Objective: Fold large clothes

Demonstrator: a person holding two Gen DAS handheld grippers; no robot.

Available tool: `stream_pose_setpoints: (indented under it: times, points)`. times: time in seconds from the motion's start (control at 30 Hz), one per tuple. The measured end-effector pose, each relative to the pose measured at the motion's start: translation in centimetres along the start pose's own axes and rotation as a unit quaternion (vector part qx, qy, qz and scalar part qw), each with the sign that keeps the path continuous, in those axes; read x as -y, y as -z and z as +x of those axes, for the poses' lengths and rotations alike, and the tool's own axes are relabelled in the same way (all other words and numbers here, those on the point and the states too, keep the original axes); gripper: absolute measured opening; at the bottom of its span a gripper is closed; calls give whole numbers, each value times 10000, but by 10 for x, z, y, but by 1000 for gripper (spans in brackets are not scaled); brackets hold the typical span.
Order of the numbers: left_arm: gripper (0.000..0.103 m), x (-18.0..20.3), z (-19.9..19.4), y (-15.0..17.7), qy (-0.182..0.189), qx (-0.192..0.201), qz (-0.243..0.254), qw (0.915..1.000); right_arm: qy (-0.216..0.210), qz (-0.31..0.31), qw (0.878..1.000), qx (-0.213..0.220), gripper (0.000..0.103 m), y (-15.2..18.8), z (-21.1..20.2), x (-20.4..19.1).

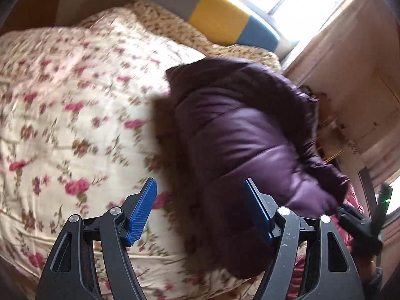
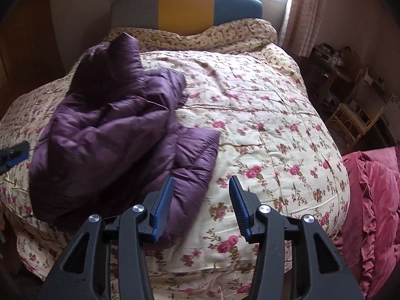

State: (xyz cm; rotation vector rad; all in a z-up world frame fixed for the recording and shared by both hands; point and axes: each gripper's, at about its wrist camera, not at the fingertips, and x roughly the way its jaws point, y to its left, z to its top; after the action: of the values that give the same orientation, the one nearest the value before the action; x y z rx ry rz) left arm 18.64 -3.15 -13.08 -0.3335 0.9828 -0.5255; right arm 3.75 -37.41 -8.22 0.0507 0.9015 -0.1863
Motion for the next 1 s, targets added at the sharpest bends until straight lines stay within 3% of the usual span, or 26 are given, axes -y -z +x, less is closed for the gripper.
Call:
stream_pose_setpoints:
  times: [0.17,0.23,0.57,0.77,1.0]
  points:
    - [69,-3,2,5,-70,12,-76,9999,-136,-135,9998,66,46,-9,-14,-12]
    - [64,-4,4,2,-114,-22,-146,9998,-199,-161,9997,60,46,-11,-16,-16]
    - [64,-11,9,-8,-389,-122,-259,9988,-388,-228,9990,18,51,-22,-27,-34]
    - [64,-2,10,-14,-430,-112,-118,9989,107,-768,9968,-188,56,-23,-22,-50]
    - [64,5,8,-16,-409,-55,82,9991,105,-1010,9948,62,60,-27,-44,-60]
